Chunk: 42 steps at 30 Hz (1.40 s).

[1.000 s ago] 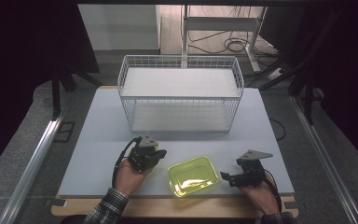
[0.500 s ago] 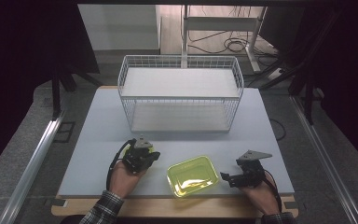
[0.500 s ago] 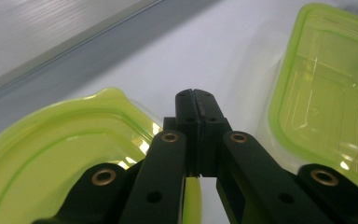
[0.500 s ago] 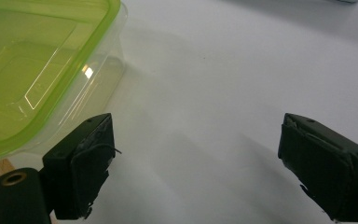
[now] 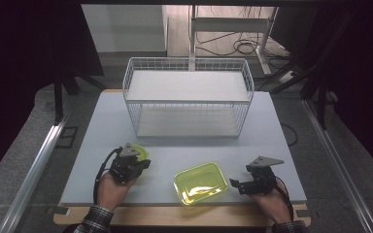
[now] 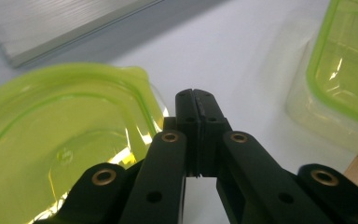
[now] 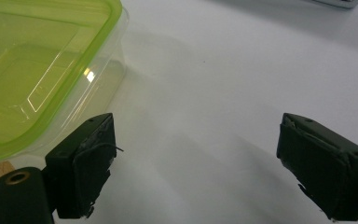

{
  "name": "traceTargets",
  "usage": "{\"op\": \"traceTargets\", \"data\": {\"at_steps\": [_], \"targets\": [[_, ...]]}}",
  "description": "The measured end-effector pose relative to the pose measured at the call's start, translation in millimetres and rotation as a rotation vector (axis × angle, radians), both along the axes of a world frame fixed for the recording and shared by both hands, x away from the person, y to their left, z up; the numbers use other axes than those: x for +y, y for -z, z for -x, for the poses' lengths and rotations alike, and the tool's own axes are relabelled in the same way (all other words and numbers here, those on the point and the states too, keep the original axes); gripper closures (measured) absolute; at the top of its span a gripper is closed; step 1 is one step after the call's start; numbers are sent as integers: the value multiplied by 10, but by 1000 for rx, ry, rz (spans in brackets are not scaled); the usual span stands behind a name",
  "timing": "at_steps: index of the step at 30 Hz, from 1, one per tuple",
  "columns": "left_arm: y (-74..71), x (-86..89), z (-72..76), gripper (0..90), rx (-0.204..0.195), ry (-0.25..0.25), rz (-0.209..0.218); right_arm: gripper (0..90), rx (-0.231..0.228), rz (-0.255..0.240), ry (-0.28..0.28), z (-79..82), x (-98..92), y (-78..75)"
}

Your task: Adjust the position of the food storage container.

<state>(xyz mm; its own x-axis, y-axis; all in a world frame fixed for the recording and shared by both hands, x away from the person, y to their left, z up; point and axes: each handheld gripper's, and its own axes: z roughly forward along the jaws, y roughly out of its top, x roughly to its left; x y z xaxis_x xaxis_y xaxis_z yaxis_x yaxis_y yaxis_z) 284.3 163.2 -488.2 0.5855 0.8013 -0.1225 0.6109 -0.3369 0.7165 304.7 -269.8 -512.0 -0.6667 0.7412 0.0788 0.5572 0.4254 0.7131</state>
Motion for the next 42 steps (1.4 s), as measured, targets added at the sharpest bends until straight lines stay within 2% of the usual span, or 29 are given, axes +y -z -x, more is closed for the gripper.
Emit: {"op": "traceTargets", "data": {"at_steps": [5, 9, 12, 14, 16, 17, 19, 26, 29, 33, 34, 35, 36, 37, 38, 39, 40, 42], "targets": [[7, 228, 45, 900, 6, -44, 0, 124, -4, 3, -3, 1, 6, -3], [12, 329, 66, 900, 8, -64, -3, 125, -7, 3, -2, 1, 7, -3], [20, 448, 82, 900, 10, -91, -16, 126, -8, 4, 0, 1, 8, -3], [42, 497, 74, 900, 10, -114, -40, 126, -8, 5, 1, 2, 10, -4], [64, 527, 66, 900, 16, -121, -37, 126, -8, 5, 1, 3, 11, -4], [82, 548, 60, 900, 18, -121, -20, 127, -7, 6, 1, 2, 11, -3], [80, 544, 61, 900, 17, -117, -13, 127, -9, 7, 0, 1, 11, -2], [-25, 434, 169, 900, -24, -95, 26, 141, -11, 4, 0, 10, 7, -17], [-27, 331, 249, 899, -29, -62, 50, 157, -13, 2, 1, 16, 6, -30], [46, 103, 351, 899, -19, 15, 64, 241, -17, -8, -14, 39, 19, -61], [46, 103, 351, 900, -19, 15, 64, 241, -17, -8, -14, 39, 19, -61], [98, -19, 376, 899, -5, 51, 66, 341, -16, 1, -31, 62, 38, -90], [122, -75, 382, 900, 5, 70, 68, 404, -16, 3, -39, 72, 46, -100], [122, -75, 382, 900, 5, 70, 68, 404, -16, 3, -39, 72, 46, -100], [152, -148, 390, 899, 13, 91, 65, 530, -5, 18, -70, 106, 71, -130], [171, -191, 395, 899, 18, 100, 63, 585, 0, 25, -80, 117, 83, -135], [221, -297, 416, 900, 33, 134, 59, 629, 8, 39, -99, 132, 98, -141], [273, -399, 443, 900, 51, 157, 54, 728, 22, 59, -128, 156, 129, -140]]}}
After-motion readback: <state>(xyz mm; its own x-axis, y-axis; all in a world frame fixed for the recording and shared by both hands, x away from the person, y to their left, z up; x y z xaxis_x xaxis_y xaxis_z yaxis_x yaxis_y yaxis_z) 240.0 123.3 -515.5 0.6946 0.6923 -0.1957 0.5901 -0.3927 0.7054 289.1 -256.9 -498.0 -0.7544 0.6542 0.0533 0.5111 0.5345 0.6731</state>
